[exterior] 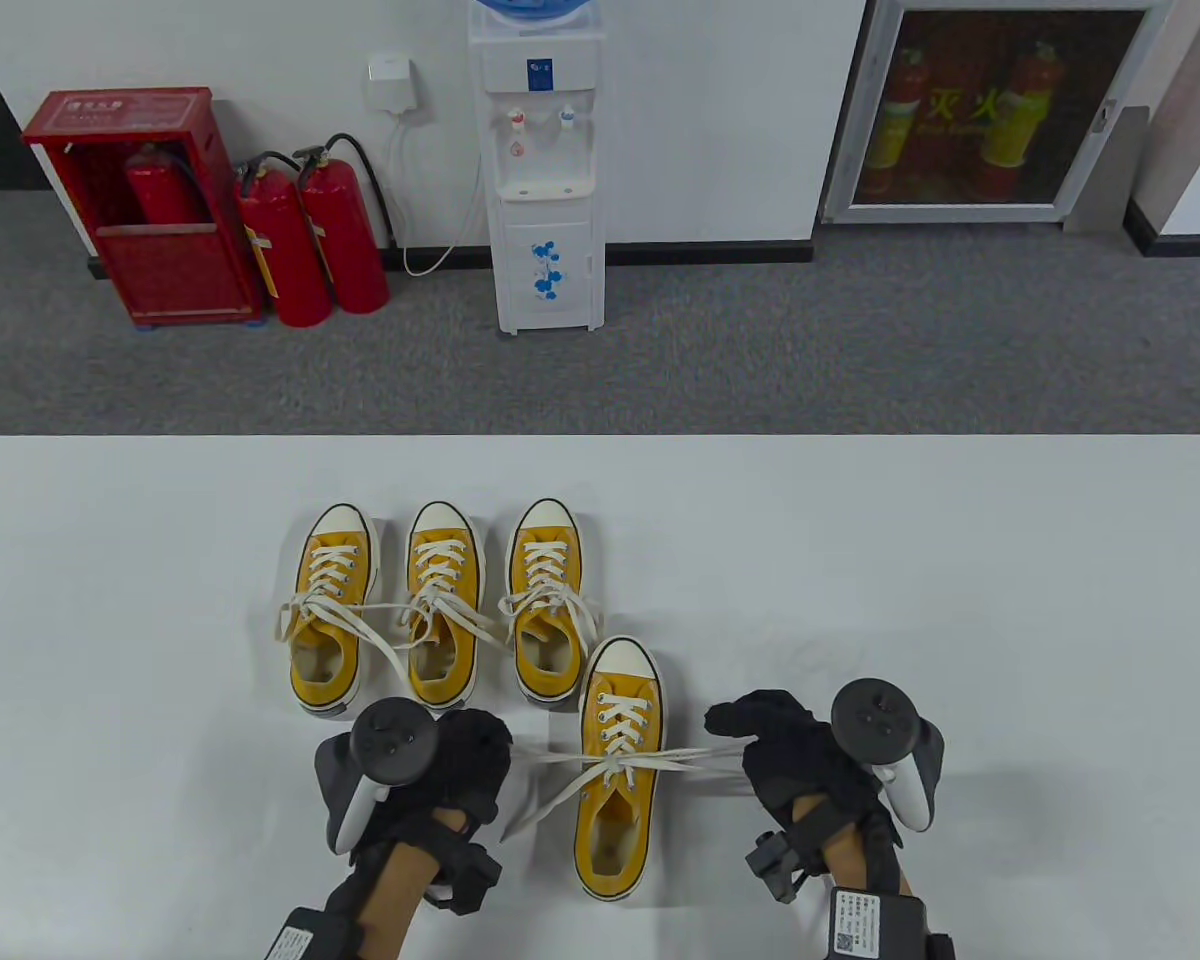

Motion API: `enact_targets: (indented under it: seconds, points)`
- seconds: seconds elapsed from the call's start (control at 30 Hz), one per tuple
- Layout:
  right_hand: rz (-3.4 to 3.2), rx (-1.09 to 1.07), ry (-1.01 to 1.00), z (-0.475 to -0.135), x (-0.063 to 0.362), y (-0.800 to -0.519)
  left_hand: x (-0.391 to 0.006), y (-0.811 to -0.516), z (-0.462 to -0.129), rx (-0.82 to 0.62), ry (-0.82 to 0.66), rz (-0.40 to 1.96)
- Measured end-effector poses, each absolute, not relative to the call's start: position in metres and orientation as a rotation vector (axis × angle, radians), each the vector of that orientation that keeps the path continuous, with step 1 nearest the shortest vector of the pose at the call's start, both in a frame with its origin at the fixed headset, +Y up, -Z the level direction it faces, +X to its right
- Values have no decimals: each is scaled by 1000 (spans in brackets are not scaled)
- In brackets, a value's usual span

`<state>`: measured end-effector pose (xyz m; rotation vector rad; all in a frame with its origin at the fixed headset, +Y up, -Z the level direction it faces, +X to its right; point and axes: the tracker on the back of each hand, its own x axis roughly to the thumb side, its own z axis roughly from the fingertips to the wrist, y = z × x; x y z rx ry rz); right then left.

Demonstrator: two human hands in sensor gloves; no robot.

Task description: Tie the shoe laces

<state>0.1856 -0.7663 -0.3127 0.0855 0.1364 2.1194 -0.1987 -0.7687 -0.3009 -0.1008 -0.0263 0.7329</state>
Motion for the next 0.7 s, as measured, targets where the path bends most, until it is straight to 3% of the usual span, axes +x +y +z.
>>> enact_targets:
  seconds: [0.23,0.7]
  points:
    - [2136,110,62,-308,182,-755,-193,-759,-298,-62,-58,687]
    - [2316,350,-73,-288,138,-733,-169,-725,-279,179,-177,362]
